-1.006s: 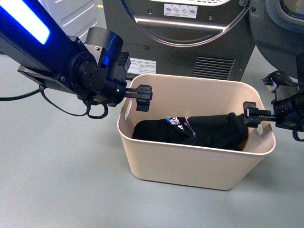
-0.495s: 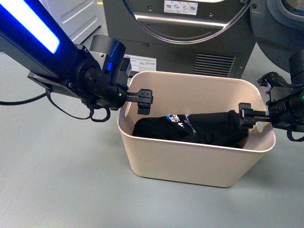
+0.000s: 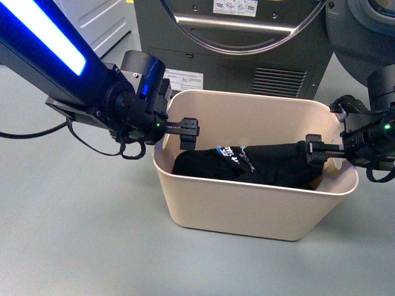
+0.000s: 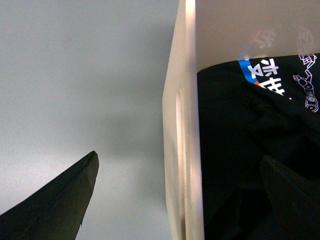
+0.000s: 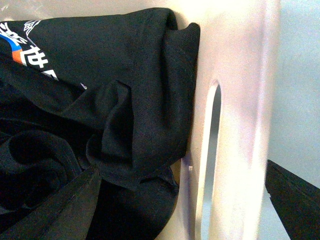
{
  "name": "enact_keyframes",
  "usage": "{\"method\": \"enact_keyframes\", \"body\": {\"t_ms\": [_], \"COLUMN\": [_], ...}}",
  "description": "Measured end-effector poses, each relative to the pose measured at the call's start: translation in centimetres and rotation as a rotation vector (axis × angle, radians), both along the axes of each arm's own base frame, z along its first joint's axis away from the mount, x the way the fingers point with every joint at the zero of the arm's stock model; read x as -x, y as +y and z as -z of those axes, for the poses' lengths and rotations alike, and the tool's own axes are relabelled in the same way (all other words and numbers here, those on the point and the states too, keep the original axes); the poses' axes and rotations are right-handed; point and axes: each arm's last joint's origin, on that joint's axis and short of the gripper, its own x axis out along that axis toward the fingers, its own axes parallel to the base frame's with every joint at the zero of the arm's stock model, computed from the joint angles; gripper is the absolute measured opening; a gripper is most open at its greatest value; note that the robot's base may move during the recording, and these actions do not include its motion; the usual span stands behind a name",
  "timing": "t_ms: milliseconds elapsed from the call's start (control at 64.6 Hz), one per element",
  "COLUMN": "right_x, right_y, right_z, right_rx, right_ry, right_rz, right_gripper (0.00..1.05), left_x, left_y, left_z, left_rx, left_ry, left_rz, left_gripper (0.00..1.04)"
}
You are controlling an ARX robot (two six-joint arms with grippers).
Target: Move hamper under clothes hanger
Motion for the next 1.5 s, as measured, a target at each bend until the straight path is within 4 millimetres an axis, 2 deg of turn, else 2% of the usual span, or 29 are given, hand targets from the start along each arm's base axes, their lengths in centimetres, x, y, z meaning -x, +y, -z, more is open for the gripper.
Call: {"method": "enact_keyframes", "body": {"t_ms": [139, 186, 248, 402, 433, 619, 727, 758, 789, 1006, 1238, 1501], "right_x": [-0.3, -0.3, -0.3, -0.3, -0.3, -0.3, -0.3, -0.3, -0.3, -0.1, 0.6, 0.9], "right_y": [0.1, 0.1, 0.1, 0.1, 0.1, 0.1, 0.0, 0.0, -0.1, 0.0, 0.4, 0.6], "right_z": [0.1, 0.2, 0.2, 0.2, 0.2, 0.2, 0.2, 0.2, 0.2, 0.1, -0.1, -1.5], "right_rx": [0.005, 0.005, 0.007, 0.008, 0.009, 0.012, 0.021, 0.020, 0.018, 0.021, 0.012, 0.006], "right_ry": [-0.002, -0.001, 0.000, 0.000, 0.000, -0.002, -0.002, -0.002, -0.003, -0.005, 0.005, -0.018], "right_rz": [0.000, 0.000, 0.001, 0.002, 0.002, 0.003, 0.009, 0.012, 0.013, 0.015, 0.016, 0.016], "right_gripper": [0.97, 0.96, 0.91, 0.70, 0.64, 0.24, 0.10, 0.04, 0.03, 0.03, 0.03, 0.03], "left_x": [-0.1, -0.1, -0.1, -0.1, -0.1, -0.1, -0.1, -0.1, -0.1, 0.0, -0.2, 0.1], "left_y": [0.0, 0.0, 0.0, 0.0, 0.0, -0.2, -0.2, -0.2, -0.3, -0.2, -0.1, 0.1], "left_z": [0.2, 0.2, 0.2, 0.1, 0.1, 0.1, 0.1, 0.0, 0.0, -0.4, -2.1, -3.2], "left_rx": [0.001, 0.001, 0.001, 0.002, 0.002, -0.001, 0.001, 0.003, 0.003, -0.001, 0.002, 0.000], "left_ry": [0.002, 0.002, 0.002, 0.000, 0.000, -0.001, 0.000, 0.000, 0.000, -0.001, -0.028, -0.042], "left_rz": [-0.001, -0.002, -0.002, -0.002, -0.002, -0.002, -0.003, -0.006, -0.005, -0.009, -0.014, -0.019], "left_gripper": [0.98, 0.92, 0.85, 0.62, 0.58, 0.17, 0.03, 0.04, 0.04, 0.04, 0.04, 0.04]}}
